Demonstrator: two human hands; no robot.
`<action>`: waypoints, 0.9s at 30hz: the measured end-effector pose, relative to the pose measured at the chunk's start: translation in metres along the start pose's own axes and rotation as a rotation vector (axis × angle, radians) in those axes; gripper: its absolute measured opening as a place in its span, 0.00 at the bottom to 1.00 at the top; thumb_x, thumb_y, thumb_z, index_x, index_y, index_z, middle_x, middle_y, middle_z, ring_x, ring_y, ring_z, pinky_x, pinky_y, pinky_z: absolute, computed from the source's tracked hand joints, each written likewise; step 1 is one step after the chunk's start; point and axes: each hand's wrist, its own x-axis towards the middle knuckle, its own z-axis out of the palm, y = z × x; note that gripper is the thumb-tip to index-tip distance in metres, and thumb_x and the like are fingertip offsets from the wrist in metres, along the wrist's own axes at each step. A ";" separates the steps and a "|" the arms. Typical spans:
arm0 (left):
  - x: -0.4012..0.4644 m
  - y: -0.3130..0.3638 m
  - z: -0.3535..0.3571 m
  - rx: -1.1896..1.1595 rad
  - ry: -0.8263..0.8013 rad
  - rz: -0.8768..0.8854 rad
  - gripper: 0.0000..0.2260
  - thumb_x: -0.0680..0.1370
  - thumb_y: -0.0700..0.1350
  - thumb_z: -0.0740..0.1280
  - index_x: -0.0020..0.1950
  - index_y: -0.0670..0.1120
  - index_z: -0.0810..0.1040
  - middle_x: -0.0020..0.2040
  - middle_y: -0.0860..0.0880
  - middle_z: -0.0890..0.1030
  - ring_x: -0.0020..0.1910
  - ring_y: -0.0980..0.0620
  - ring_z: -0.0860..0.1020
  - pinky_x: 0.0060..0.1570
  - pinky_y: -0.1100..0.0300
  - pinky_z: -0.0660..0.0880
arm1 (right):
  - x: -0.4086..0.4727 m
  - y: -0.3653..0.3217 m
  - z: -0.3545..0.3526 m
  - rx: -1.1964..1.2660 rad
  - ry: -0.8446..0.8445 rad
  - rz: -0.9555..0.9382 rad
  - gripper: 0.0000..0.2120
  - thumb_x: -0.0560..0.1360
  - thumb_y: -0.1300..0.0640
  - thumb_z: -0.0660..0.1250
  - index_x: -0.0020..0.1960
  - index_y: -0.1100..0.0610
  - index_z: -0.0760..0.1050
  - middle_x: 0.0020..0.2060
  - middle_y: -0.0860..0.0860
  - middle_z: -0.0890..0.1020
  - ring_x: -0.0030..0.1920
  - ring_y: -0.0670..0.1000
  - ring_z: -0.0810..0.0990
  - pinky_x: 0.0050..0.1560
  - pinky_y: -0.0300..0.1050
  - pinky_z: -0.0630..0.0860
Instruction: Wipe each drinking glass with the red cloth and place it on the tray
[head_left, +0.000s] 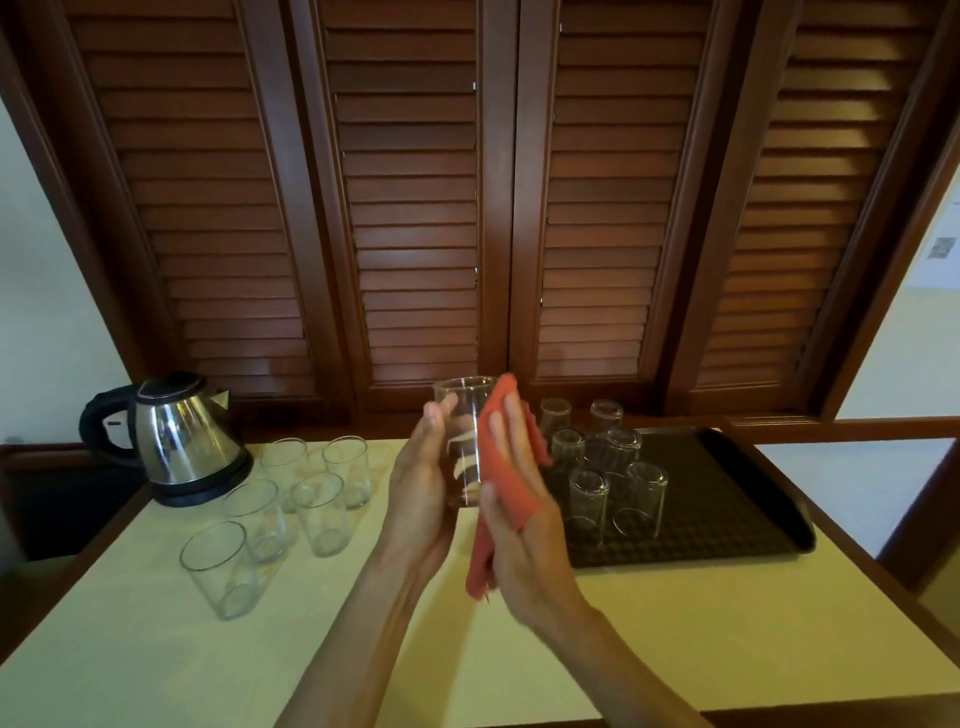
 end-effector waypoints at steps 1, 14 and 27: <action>-0.003 -0.005 0.002 0.015 0.000 -0.028 0.21 0.86 0.56 0.53 0.64 0.49 0.82 0.55 0.49 0.88 0.58 0.51 0.85 0.53 0.55 0.82 | 0.012 -0.003 -0.003 0.033 0.066 0.066 0.30 0.82 0.42 0.59 0.81 0.43 0.53 0.81 0.37 0.52 0.80 0.42 0.52 0.80 0.56 0.57; -0.002 -0.007 0.006 0.075 -0.069 -0.011 0.21 0.80 0.60 0.64 0.67 0.51 0.83 0.63 0.44 0.84 0.65 0.45 0.81 0.64 0.44 0.78 | 0.019 -0.010 -0.004 0.068 0.023 0.054 0.28 0.83 0.45 0.56 0.81 0.42 0.53 0.81 0.42 0.57 0.81 0.47 0.54 0.80 0.57 0.56; 0.011 0.005 0.006 0.105 -0.021 0.040 0.22 0.76 0.65 0.68 0.61 0.52 0.83 0.58 0.49 0.85 0.55 0.52 0.83 0.49 0.58 0.80 | -0.005 0.002 0.004 0.081 -0.032 0.059 0.33 0.82 0.40 0.57 0.82 0.50 0.50 0.80 0.37 0.54 0.81 0.43 0.52 0.80 0.47 0.55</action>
